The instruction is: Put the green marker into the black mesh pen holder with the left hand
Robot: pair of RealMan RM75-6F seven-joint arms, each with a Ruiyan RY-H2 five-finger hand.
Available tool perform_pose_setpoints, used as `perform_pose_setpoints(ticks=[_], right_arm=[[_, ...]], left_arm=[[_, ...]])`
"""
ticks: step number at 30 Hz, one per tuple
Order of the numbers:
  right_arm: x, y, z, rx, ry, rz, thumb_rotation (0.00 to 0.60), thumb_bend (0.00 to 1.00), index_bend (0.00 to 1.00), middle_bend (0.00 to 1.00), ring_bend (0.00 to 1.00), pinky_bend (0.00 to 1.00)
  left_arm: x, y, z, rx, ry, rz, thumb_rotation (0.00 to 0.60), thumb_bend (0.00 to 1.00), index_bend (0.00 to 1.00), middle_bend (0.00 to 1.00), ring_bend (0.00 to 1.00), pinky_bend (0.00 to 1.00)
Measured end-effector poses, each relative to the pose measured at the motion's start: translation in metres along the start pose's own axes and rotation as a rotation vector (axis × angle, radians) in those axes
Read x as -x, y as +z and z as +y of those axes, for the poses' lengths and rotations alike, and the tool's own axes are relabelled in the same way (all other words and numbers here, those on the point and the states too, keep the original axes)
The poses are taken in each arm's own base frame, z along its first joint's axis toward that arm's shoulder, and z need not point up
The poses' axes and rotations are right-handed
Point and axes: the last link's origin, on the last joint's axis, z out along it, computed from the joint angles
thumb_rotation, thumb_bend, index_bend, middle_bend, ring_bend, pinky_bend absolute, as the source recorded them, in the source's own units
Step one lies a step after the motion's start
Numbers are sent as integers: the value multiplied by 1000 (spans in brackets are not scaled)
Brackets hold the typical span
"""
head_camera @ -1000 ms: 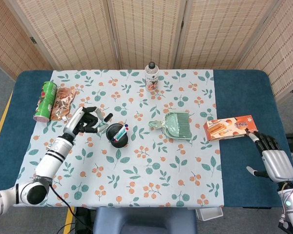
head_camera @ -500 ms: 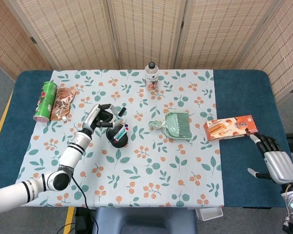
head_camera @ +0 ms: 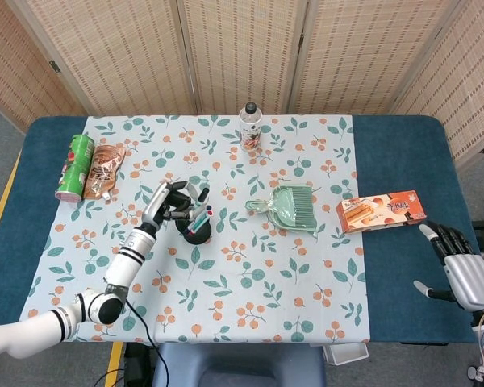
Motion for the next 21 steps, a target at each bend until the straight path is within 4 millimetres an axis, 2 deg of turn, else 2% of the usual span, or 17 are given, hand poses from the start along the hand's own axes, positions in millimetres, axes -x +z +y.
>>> perform_pose_setpoints(ticks=[11,13,16,19,21], right_arm=[[-3,-10,-3,-20,1,28,600,165,0,0,0,0],[-3,-11,-4,-24,0,27,600,165,0,0,0,0],[-2,-11,-5,-30,-2,26,600,164,0,0,0,0],[-2,-12,-5,-27,-3,29,600,165,0,0,0,0],[-2,-11,-5,-26,-3,29,600,165,0,0,0,0]], left_arm=[[-4,-9,-19,33,-14,31,600,308,617,1000,958,982],[-5,-10,-23,30,-19,29,600,303,587,1000,948,976],[-5,-11,-28,23,-5,6,600,293,430,983,920,959],[-5,-13,-33,19,17,-37,600,252,165,941,882,935],[-6,-15,-36,14,15,-65,600,239,99,932,877,931]])
